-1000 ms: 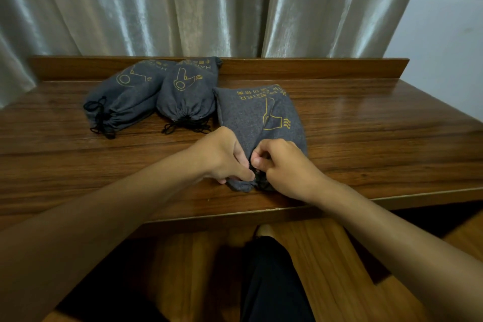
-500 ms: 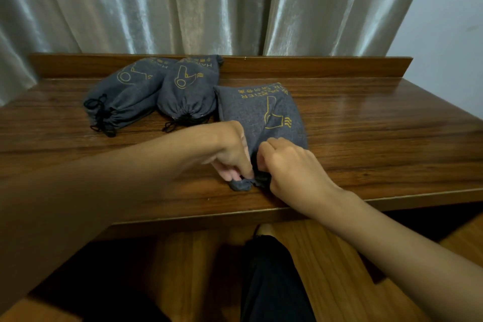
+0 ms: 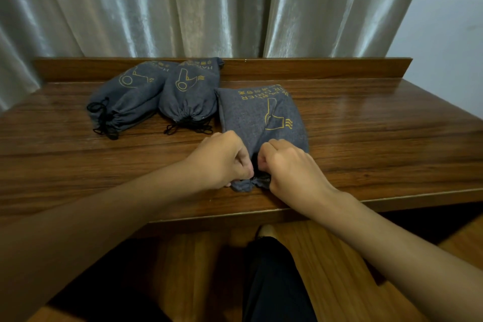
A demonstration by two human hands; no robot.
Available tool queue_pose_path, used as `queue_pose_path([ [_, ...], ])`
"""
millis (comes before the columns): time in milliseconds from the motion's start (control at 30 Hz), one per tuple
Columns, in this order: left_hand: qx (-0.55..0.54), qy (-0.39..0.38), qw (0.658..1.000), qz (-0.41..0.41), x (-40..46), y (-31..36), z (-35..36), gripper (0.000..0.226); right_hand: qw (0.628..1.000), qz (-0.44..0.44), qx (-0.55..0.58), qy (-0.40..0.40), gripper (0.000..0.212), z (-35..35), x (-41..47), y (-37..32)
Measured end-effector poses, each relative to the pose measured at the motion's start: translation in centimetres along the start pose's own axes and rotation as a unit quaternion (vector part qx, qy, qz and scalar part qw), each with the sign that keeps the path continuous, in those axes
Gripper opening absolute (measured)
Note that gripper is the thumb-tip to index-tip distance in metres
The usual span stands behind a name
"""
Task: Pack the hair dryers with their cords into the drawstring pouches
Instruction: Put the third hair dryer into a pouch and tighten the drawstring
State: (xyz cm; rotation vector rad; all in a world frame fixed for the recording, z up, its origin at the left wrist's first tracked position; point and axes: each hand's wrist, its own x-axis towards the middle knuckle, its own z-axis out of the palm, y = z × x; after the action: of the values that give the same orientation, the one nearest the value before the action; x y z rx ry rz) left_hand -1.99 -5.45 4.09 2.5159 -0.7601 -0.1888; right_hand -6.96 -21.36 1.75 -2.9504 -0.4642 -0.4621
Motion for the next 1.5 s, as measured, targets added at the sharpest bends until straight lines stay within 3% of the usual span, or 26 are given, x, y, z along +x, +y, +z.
queue_pose_path([
  [233,0.163,-0.068,0.984,-0.015,1.4,2.7,-0.8,0.019,0.999,0.008,0.032,-0.017,0.021,-0.2,-0.1,-0.1],
  [333,0.223,0.004,0.975,-0.001,0.5,3.1,0.3,0.027,0.996,0.034,0.073,-0.034,0.020,-0.2,-0.2,0.2],
  [433,0.245,0.093,0.965,0.003,-0.8,3.0,2.1,0.020,0.992,0.056,0.110,-0.039,0.019,-0.1,0.0,0.1],
  [633,0.310,0.247,0.918,0.005,-3.0,2.6,4.8,0.026,0.984,0.070,0.162,-0.034,0.019,-0.4,0.6,-0.4],
  [767,0.213,0.310,0.926,0.010,-3.0,1.8,6.2,0.017,0.985,0.066,0.160,-0.009,0.022,-0.2,0.4,-0.4],
  [933,-0.012,0.324,0.939,-0.112,-3.1,1.8,6.0,0.005,0.980,0.085,0.183,0.003,0.024,0.8,0.0,-0.5],
  [1033,-0.113,0.288,0.937,-0.160,-3.1,1.9,4.9,0.002,0.980,0.089,0.180,0.010,0.024,1.0,-0.2,-0.4],
  [1100,-0.123,0.245,0.946,-0.174,-3.2,2.0,4.0,0.005,0.981,0.091,0.173,0.012,0.025,1.0,-0.2,-0.4],
  [1200,0.004,0.241,0.956,-0.168,-3.0,2.6,3.2,0.002,0.985,0.074,0.154,0.018,0.026,1.0,-0.3,-0.7],
  [1367,0.187,0.249,0.940,-0.141,-2.4,4.4,4.0,0.017,0.991,0.060,0.110,0.043,0.028,1.1,-0.5,-1.6],
  [1500,0.265,0.237,0.925,-0.133,-2.3,4.4,4.9,0.017,0.992,0.042,0.102,0.057,0.034,0.9,-0.8,-1.8],
])
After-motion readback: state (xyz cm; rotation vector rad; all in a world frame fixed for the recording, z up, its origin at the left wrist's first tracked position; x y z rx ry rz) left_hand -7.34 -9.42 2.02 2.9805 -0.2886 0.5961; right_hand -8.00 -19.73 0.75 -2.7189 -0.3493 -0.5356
